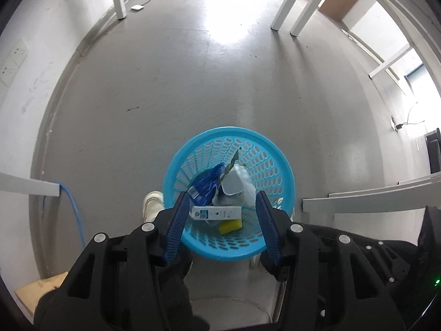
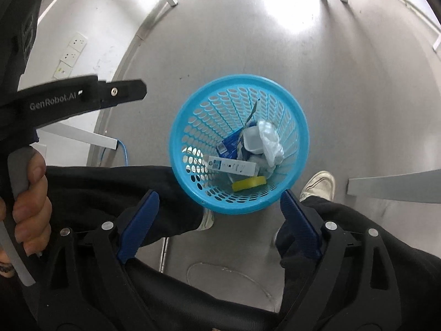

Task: Collect trash
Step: 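Open the left gripper over the basket while the right gripper releases the HP box, then raise both grippers back toward the bottle and wrapper on the table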

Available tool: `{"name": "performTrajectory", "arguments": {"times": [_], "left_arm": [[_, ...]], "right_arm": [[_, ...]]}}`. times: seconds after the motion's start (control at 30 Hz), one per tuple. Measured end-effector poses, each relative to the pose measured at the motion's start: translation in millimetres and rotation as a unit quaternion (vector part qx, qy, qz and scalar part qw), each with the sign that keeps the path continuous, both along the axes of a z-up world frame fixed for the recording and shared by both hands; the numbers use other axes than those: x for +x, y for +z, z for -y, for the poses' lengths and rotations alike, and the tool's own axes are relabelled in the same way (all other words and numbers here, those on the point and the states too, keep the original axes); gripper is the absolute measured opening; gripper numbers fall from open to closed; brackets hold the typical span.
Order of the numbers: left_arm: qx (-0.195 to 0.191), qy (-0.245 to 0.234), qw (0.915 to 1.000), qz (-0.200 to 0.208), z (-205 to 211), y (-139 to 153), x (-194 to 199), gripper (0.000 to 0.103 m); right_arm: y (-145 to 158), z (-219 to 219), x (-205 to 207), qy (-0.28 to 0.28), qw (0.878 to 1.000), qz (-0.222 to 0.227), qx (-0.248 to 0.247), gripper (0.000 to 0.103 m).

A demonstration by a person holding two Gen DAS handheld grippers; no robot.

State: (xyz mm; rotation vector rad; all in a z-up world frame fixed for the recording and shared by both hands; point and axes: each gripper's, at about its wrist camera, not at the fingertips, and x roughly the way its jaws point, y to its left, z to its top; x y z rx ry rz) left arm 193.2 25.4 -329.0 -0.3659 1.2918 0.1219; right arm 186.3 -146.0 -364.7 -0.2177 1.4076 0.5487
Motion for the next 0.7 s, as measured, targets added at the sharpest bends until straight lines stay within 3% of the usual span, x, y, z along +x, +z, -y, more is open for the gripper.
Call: {"name": "performTrajectory", "arguments": {"times": [0.3, 0.53, 0.63, 0.7], "left_arm": [[0.002, -0.002, 0.9998, 0.021, 9.7, 34.8, -53.7, 0.053], [0.016, 0.003, 0.9983, 0.056, 15.2, 65.0, -95.7, 0.068], [0.021, 0.011, 0.9948, 0.099, 17.6, 87.7, -113.8, 0.084], [0.019, 0.016, 0.9915, 0.128, 17.0, 103.4, -127.9, 0.087]], "right_arm": [[49.3, 16.7, -38.2, 0.017, 0.999, 0.045, 0.021, 0.089], [87.2, 31.0, -63.8, 0.016, 0.997, 0.069, 0.042, 0.092], [104.9, 35.2, -73.2, 0.018, 0.995, 0.098, 0.027, 0.093], [122.2, 39.0, -81.0, 0.021, 0.992, 0.125, 0.024, 0.094]]}}
